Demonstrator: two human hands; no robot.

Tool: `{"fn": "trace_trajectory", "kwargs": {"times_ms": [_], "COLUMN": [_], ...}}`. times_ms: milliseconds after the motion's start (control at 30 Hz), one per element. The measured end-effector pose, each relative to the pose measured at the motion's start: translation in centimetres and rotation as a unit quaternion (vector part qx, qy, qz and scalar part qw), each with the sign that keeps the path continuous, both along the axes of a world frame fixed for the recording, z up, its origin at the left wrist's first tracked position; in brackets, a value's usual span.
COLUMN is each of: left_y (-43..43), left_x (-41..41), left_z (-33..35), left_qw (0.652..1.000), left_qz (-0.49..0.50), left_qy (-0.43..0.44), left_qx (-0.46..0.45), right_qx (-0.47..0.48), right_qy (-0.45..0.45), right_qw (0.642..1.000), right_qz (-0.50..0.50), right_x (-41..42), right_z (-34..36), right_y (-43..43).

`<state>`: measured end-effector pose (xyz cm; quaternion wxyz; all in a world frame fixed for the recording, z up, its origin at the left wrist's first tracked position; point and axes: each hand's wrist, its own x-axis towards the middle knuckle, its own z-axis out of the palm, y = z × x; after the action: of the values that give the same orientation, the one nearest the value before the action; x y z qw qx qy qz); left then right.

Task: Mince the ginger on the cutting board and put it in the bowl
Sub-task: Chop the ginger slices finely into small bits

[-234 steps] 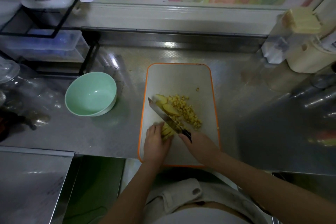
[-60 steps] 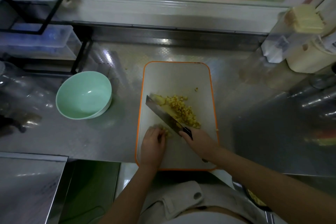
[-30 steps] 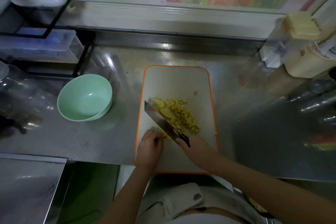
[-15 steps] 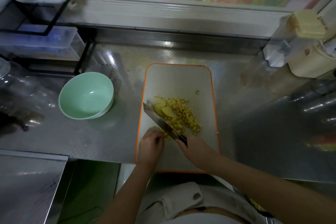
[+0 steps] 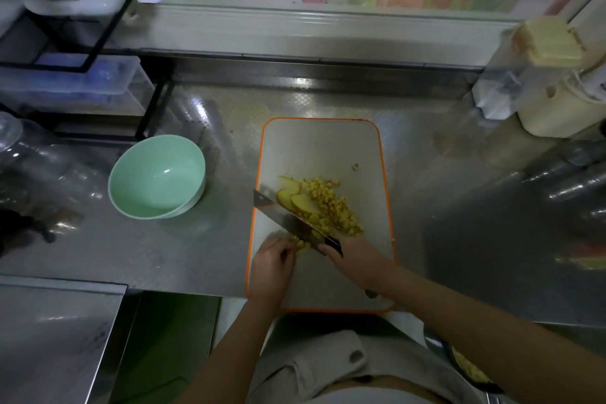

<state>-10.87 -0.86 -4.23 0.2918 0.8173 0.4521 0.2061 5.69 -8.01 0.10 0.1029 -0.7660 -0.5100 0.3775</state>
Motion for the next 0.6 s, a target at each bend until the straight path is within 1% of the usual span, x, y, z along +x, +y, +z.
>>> {"fn": "trace_trajectory", "kwargs": {"times_ms": [133,300,467,600], "left_y": [-0.2,-0.3,-0.4,-0.6], "left_x": [0.1,0.3,0.1,-0.4], "left_z": [0.2,0.4,0.4,-0.4], "left_qw": [1.0,1.0,0.999,0.998], "left_qz": [0.004,0.01,0.022,0.052], "left_qy": [0.007,0.006,-0.009,0.015], "left_qx": [-0.01,-0.023,-0.028,-0.027], "right_qx": [0.002,0.016,0.032,0.034], "right_qy": [0.002,-0.013,-0.004,0.002], "right_qw": [0.999,0.999,0.999,0.998], "right_qz": [-0.038,-0.03,-0.036,-0.045], "right_x": [0.4,0.5,-0.3,-1.2], "right_z": [0.2,1.2,1.5,1.4], "right_y": [-0.1,-0.4,-0.8,-1.3]}}
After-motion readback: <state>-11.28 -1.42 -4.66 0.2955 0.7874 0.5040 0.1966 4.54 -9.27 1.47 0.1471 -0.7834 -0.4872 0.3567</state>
